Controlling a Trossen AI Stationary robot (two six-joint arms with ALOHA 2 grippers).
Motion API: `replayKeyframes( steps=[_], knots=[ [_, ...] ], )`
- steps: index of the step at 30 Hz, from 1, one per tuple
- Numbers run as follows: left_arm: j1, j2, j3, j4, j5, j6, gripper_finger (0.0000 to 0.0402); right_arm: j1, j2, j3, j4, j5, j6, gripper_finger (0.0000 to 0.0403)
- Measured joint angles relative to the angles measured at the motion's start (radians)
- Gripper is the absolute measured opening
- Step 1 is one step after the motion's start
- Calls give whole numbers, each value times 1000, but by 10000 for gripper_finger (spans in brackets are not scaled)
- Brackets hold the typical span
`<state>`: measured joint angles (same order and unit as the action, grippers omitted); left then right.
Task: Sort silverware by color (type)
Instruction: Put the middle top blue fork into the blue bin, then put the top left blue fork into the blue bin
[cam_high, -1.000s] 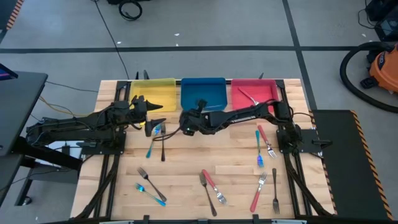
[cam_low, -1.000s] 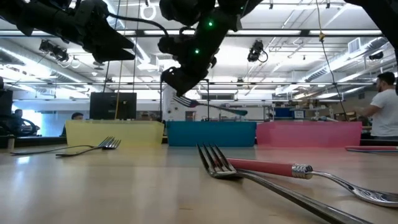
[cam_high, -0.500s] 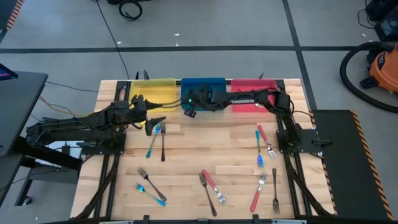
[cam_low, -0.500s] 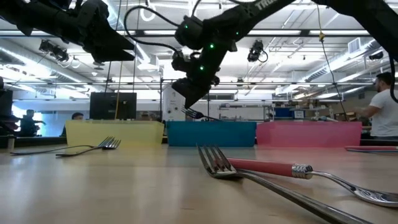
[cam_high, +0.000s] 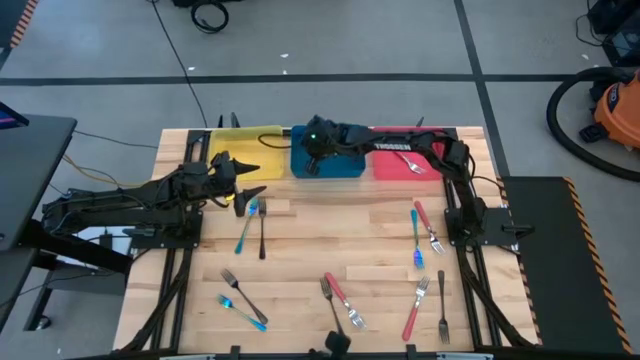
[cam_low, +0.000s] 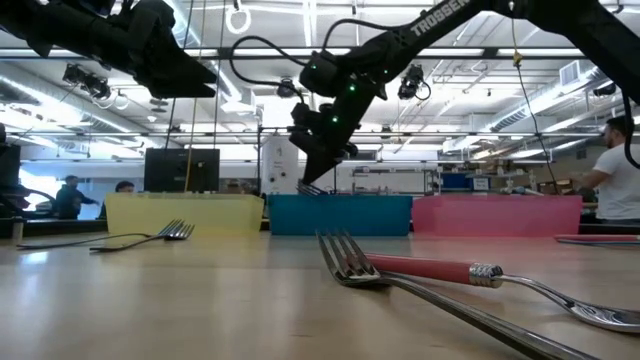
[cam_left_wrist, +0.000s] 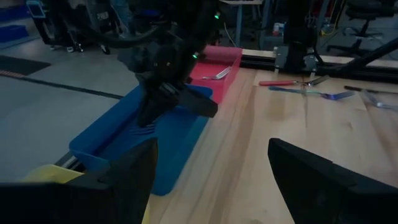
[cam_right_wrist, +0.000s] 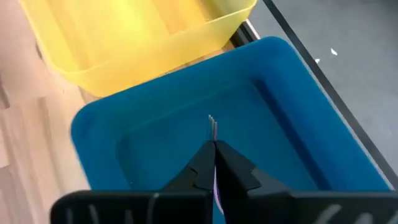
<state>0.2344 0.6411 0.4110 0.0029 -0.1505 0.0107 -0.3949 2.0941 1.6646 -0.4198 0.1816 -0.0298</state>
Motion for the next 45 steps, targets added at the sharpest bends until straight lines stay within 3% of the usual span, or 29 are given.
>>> replayKeyframes(
  steps=[15, 26, 33, 45],
  knots=[
    [-3, 0, 0, -30, 0, 1, 306, -19, 0, 0, 1, 2, -49, 57],
    [-2, 0, 0, -10, 0, -18, 306, 27, -18, 0, 16, 117, -130, 64],
    [-2, 0, 0, -5, -156, -64, 306, 70, -107, 0, 20, 168, -207, 64],
    [-2, 10, 0, -43, -161, -130, 306, 125, -374, 1, 11, 162, -198, 64]
  ],
)
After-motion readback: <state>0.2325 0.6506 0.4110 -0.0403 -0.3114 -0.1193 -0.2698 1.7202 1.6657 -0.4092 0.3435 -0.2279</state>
